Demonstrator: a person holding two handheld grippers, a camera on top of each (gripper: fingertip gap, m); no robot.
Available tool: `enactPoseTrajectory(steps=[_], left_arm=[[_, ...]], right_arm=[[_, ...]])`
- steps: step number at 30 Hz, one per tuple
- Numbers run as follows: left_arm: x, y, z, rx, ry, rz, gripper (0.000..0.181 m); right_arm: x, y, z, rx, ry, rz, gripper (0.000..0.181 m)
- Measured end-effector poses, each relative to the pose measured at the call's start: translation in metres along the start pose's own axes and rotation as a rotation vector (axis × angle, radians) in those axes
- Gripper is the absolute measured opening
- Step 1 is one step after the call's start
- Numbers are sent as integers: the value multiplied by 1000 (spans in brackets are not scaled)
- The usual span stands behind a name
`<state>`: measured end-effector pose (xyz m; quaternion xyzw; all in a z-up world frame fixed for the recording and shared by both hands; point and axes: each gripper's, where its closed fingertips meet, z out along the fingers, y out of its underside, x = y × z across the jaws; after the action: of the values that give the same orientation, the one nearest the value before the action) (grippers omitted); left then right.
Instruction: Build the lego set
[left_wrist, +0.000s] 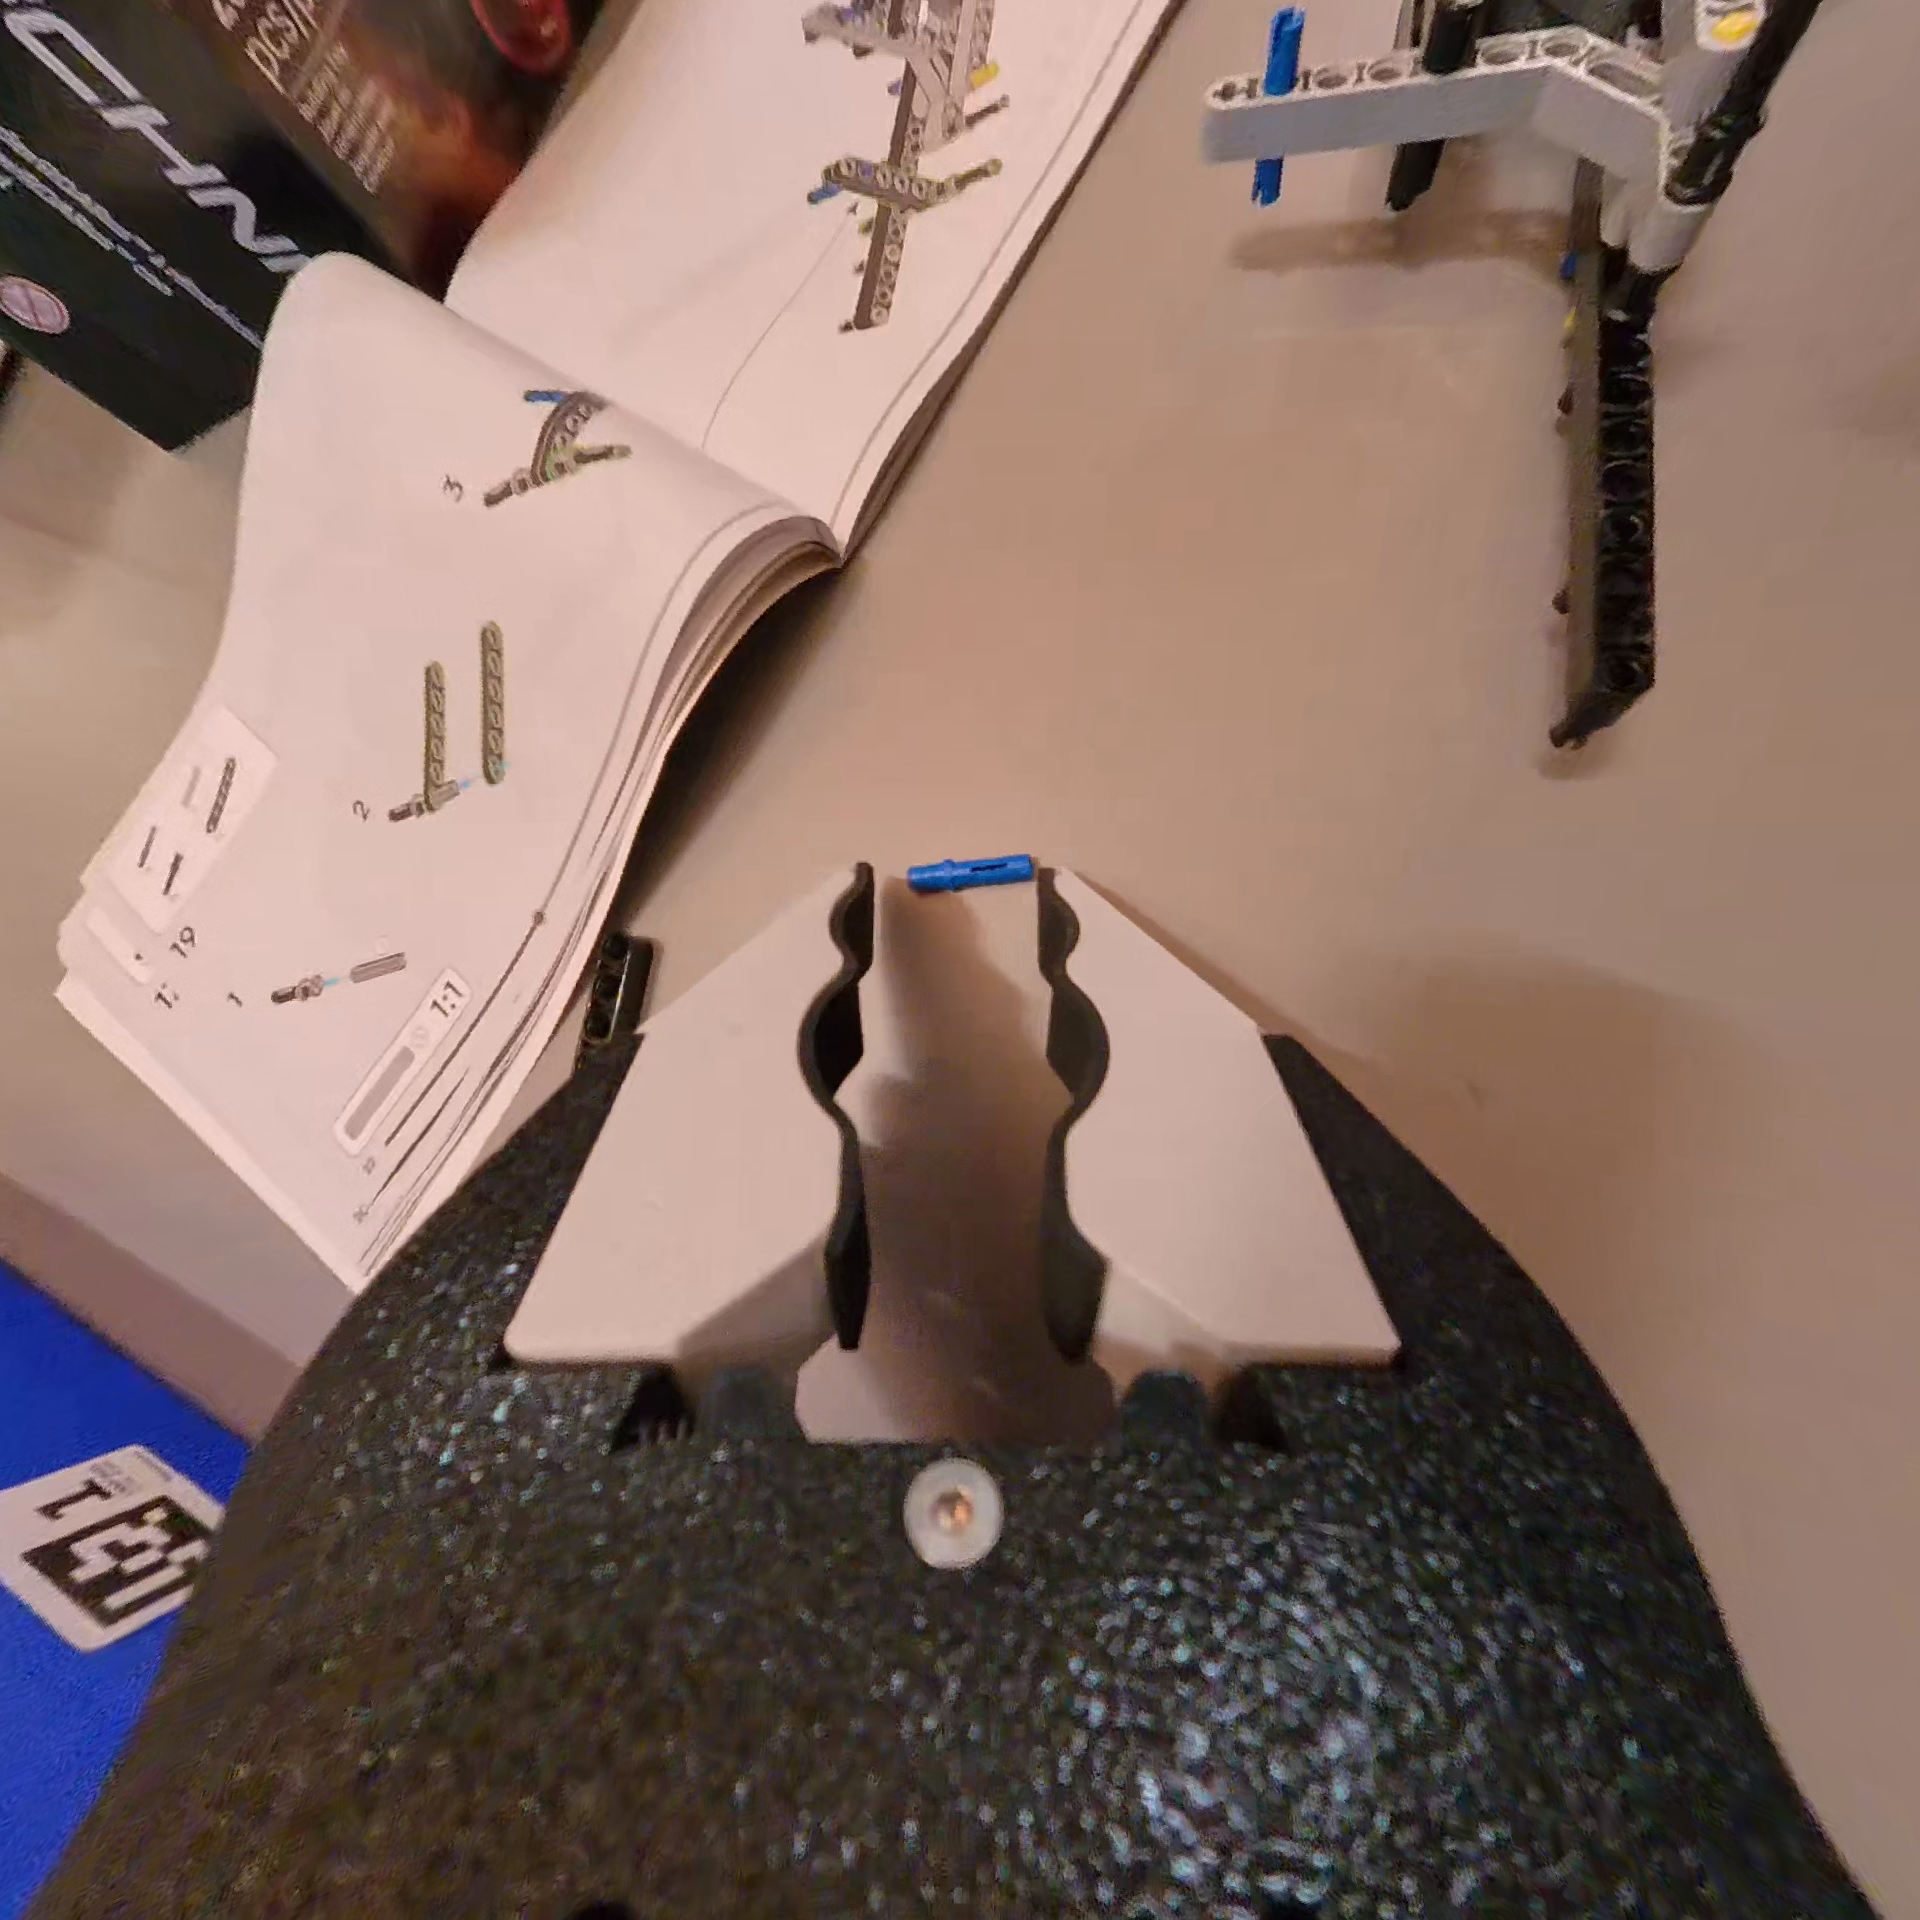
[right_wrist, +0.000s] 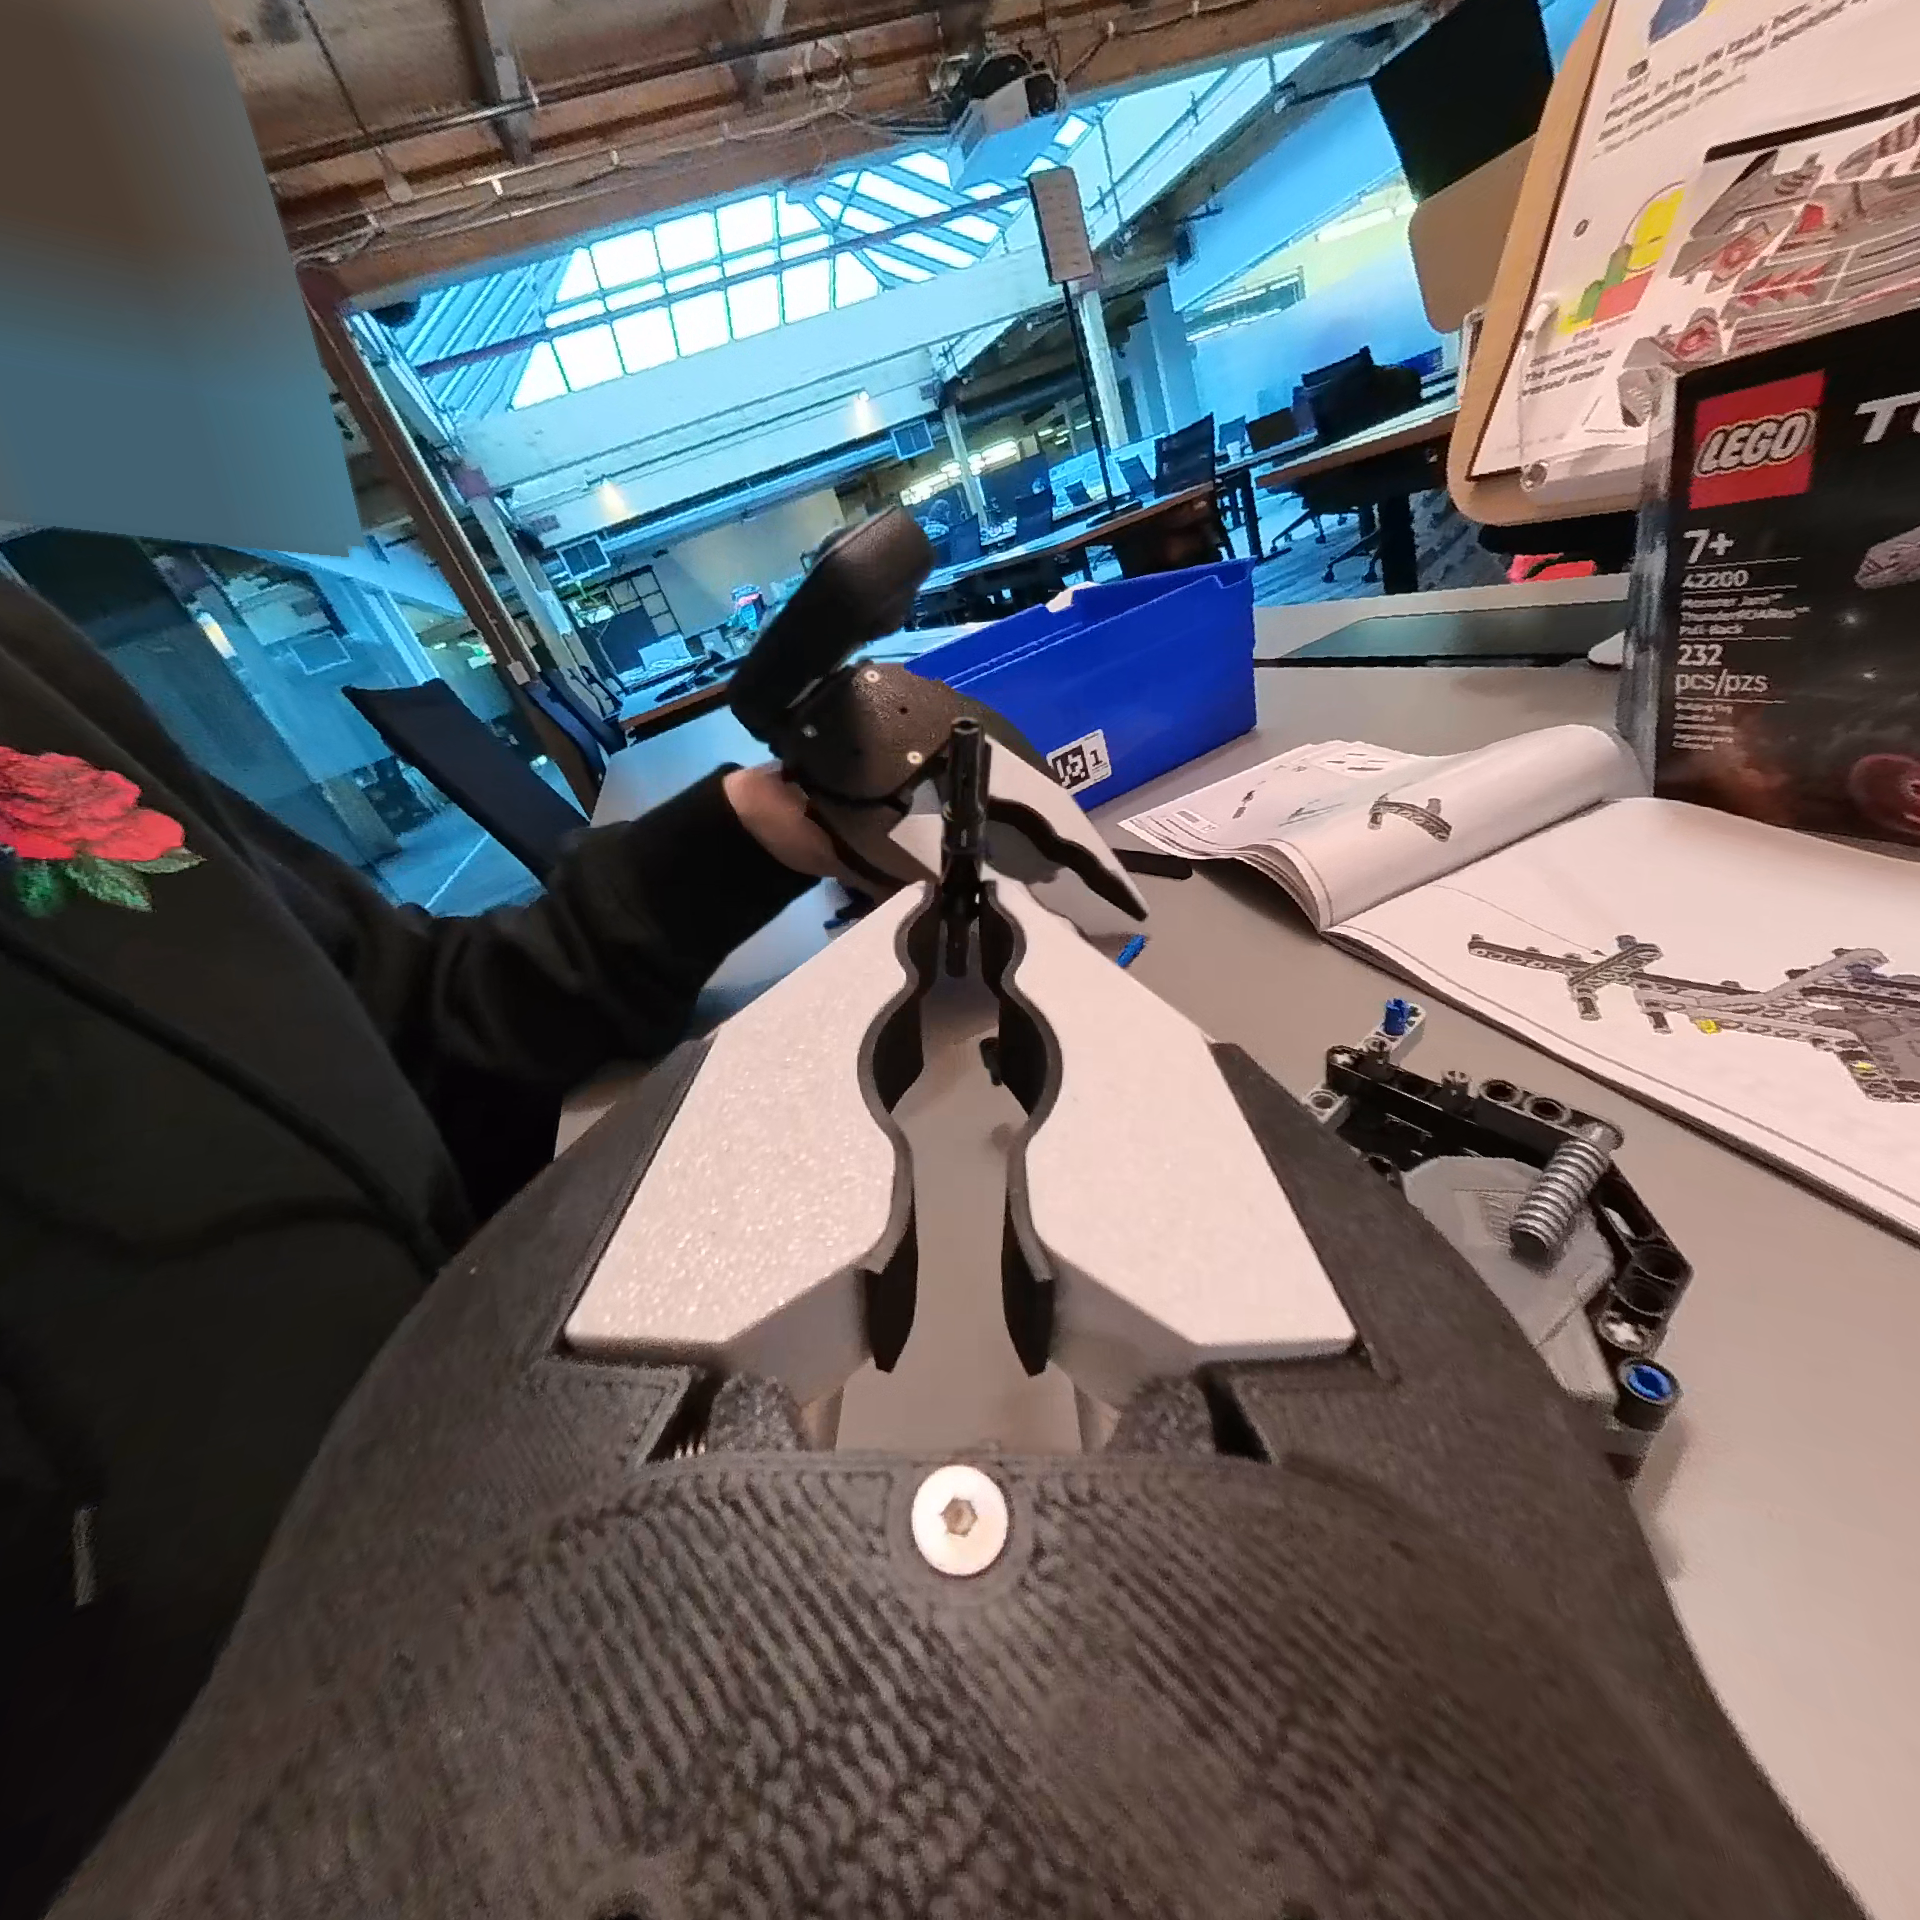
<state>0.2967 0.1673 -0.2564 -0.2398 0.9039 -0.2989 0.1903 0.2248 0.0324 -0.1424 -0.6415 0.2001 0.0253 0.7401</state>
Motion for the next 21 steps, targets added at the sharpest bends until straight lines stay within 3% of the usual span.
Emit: enactPoseTrajectory(steps=[1,7,13,16,19,21], left_arm=[[1,-2,1,11,3,4,26],[21,-7,5,23,60,38,0],[36,-10,4,32,135,24,0],[19,-17,-1,61,21,15,19],[-12,-19,-7,60,-155,-54,19],[-19,-8,-6,-5,-189,-95,22]], right_arm=[[0,0,0,-3,-4,1,5],[1,-1,-1,5,3,8,4],[1,1,1,-8,7,-6,5],[0,2,1,-12,11,-13,5],[0,3,2,-19,18,-21,5],[0,4,2,-25,23,-26,5]])
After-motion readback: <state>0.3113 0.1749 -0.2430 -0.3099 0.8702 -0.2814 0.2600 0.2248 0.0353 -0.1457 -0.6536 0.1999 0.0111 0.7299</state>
